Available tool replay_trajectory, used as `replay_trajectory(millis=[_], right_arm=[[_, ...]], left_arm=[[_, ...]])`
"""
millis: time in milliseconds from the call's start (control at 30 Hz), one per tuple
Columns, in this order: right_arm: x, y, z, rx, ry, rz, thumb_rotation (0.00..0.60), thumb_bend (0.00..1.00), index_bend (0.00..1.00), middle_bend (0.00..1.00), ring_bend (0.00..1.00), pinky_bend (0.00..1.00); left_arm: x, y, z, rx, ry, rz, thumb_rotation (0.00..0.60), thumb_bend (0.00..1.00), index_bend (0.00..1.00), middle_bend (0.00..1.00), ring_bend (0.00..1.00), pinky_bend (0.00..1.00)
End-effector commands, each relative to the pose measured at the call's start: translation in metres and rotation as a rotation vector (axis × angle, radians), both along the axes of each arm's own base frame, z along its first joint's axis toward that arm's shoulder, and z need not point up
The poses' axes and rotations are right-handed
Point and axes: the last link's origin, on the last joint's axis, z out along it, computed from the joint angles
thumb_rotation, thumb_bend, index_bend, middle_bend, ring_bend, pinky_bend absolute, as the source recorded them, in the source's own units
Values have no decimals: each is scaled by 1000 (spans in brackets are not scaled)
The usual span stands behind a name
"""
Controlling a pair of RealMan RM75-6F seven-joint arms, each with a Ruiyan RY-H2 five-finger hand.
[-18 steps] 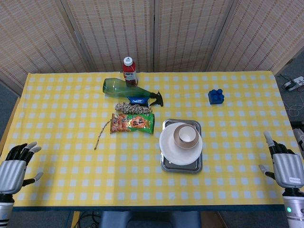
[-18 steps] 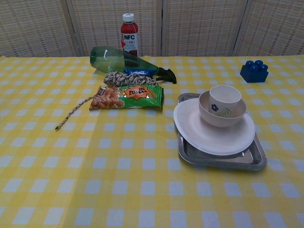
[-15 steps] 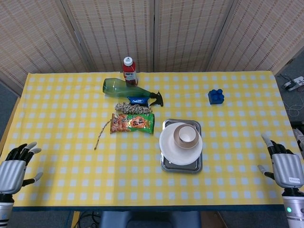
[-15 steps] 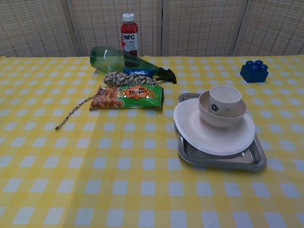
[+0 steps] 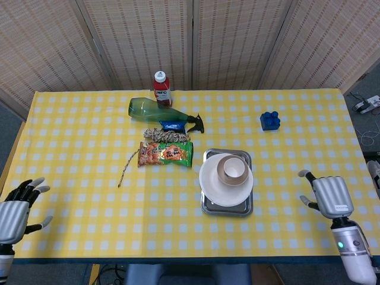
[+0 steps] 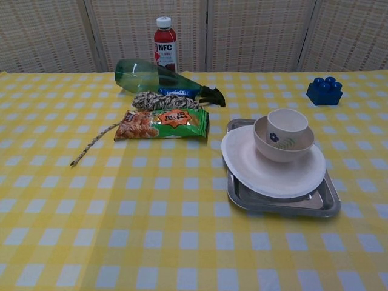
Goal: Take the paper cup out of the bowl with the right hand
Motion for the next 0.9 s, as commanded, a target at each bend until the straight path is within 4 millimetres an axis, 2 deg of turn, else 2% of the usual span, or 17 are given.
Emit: replay_trajectory(millis=[33, 133, 333, 533, 900], right_arm=[[40, -38, -14, 86, 47, 52, 600, 132, 428, 1000, 1000, 1000], [59, -55, -29, 122, 79, 77, 600, 149, 437, 1000, 1000, 1000], [82, -72, -58, 166, 94, 107, 600, 166, 445, 1000, 1000, 1000], [90, -78, -79, 202, 112, 107, 600, 174, 468, 1000, 1000, 1000], [95, -89, -106, 243, 135, 107, 600, 195, 485, 1000, 1000, 1000]], left_arm=[[1, -2, -1, -11, 2, -3, 600, 21, 349, 168, 134, 249], [2, -3, -2, -21, 4, -10, 600, 21, 349, 168, 134, 259], [2, -4, 2, -16, -11, -3, 600, 21, 349, 168, 135, 275], [1, -4, 6, -18, -23, 7, 600, 21, 348, 168, 139, 328], [2, -6, 13, -8, -40, 10, 600, 21, 348, 168, 140, 348]])
